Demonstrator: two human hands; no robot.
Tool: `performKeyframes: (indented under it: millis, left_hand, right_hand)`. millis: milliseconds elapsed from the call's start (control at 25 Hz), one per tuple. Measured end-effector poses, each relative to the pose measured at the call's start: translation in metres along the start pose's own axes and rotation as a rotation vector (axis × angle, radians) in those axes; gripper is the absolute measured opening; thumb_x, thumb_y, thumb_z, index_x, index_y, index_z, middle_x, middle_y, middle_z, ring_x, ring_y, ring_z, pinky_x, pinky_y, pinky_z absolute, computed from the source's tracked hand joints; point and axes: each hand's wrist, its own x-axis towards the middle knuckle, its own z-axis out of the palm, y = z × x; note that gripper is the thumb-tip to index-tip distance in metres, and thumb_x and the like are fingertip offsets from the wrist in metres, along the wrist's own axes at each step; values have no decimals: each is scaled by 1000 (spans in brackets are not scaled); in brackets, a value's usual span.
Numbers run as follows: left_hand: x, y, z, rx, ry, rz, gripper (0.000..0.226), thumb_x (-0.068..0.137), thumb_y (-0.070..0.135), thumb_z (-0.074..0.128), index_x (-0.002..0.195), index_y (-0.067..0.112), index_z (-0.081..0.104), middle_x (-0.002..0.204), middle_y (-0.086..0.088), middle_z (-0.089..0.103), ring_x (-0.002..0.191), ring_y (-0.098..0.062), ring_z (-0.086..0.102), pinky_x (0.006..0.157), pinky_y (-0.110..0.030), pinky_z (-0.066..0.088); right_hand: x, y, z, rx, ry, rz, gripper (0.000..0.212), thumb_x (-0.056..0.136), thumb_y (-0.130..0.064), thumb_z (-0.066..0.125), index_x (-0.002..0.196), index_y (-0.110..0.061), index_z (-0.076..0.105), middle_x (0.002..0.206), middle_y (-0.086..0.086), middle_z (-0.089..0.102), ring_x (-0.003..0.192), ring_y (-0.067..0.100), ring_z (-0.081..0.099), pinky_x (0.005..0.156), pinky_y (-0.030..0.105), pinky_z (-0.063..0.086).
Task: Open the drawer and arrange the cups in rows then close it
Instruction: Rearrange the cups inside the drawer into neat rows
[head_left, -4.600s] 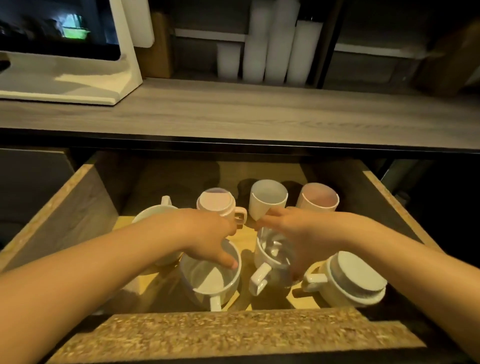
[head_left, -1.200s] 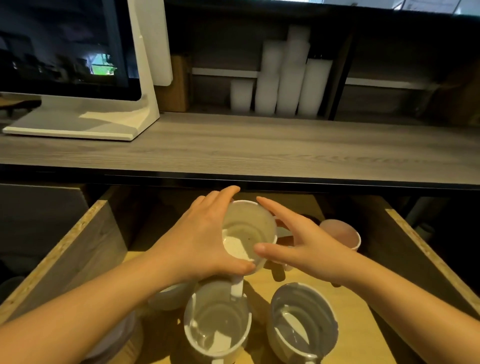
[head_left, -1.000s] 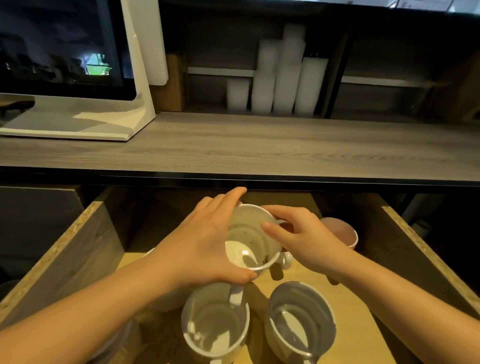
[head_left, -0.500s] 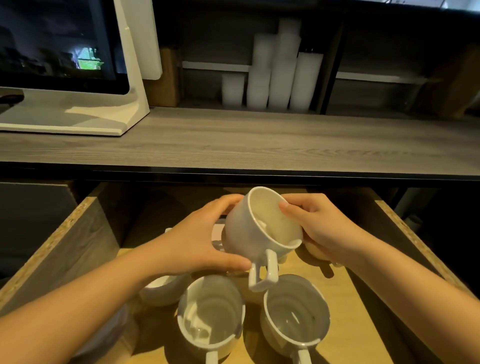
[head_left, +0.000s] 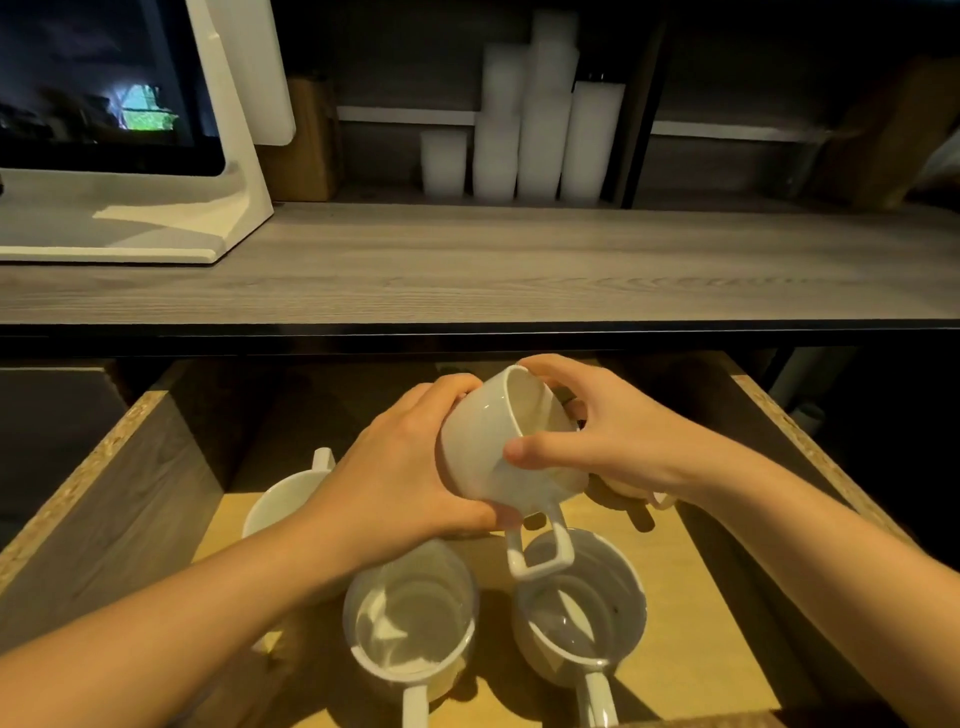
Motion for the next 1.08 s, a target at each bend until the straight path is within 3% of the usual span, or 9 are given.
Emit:
performKeyframes:
  millis: [120, 200, 280, 360, 440, 600, 720, 880, 1080]
  left_hand:
    - [3, 5, 11, -81, -27, 5, 82, 66, 45, 77, 132, 49, 27, 134, 28, 40, 116, 11, 42, 89, -6, 38]
    - [2, 6, 15, -23, -105, -12, 83, 74, 47, 68, 139, 47, 16, 138, 30, 25, 124, 10, 29, 99, -16, 29]
    - [-2, 6, 15, 83, -222, -5, 77, 78, 51, 62, 140, 45, 17, 143, 27, 23, 124, 7, 26, 98, -17, 27]
    - [1, 10, 15, 163, -354, 28, 71, 80, 54, 57, 139, 45, 20, 146, 23, 25, 121, 6, 30, 95, -14, 29]
    - [10, 18, 17, 246, -498, 54, 67, 81, 55, 54, 140, 43, 23, 145, 20, 31, 119, 4, 37, 93, -14, 34]
    - [24, 43, 52, 409, -688, 57, 72, 81, 63, 50, 141, 33, 27, 145, 5, 41, 124, -14, 45, 100, -34, 44]
    - [23, 52, 84, 521, -774, 10, 81, 76, 65, 56, 142, 30, 25, 140, -2, 43, 119, -23, 48, 93, -35, 48]
    - [21, 49, 94, 503, -700, -11, 78, 68, 62, 66, 133, 28, 37, 119, 1, 54, 96, -15, 52, 74, -26, 51]
    - [19, 52, 96, 513, -607, 25, 77, 67, 64, 65, 131, 27, 43, 118, 1, 57, 97, -13, 54, 70, -23, 49]
  right_hand:
    - [-6, -5, -24, -194, 53, -7, 64, 66, -48, 75, 121, -32, 46, 109, -12, 53, 95, 6, 53, 72, 16, 47]
    - [-11, -3, -45, -375, 74, 58, 74, 69, -50, 73, 132, -26, 43, 118, -9, 50, 100, 9, 51, 75, 17, 45]
    - [-19, 2, -62, -555, 47, 175, 80, 67, -55, 70, 135, -24, 41, 126, -5, 50, 107, 15, 50, 84, 28, 49]
    - [-27, 10, -69, -719, -17, 295, 83, 64, -62, 68, 132, -24, 42, 123, -1, 54, 104, 18, 53, 87, 36, 53]
    - [-34, 20, -70, -775, -76, 396, 84, 62, -64, 68, 131, -24, 42, 116, -2, 56, 99, 17, 56, 84, 34, 55]
    - [-46, 47, -59, -816, -192, 519, 89, 60, -64, 71, 134, -25, 41, 114, -2, 58, 98, 17, 58, 81, 29, 54]
    - [-47, 63, -50, -886, -302, 527, 88, 60, -66, 69, 133, -25, 42, 117, 0, 60, 97, 19, 59, 74, 26, 52]
    - [-43, 76, -43, -848, -431, 571, 85, 59, -62, 72, 130, -22, 46, 108, 0, 60, 89, 18, 58, 68, 26, 50]
    - [-40, 84, -38, -802, -508, 627, 87, 63, -56, 74, 134, -18, 40, 107, 3, 55, 94, 22, 56, 74, 31, 51]
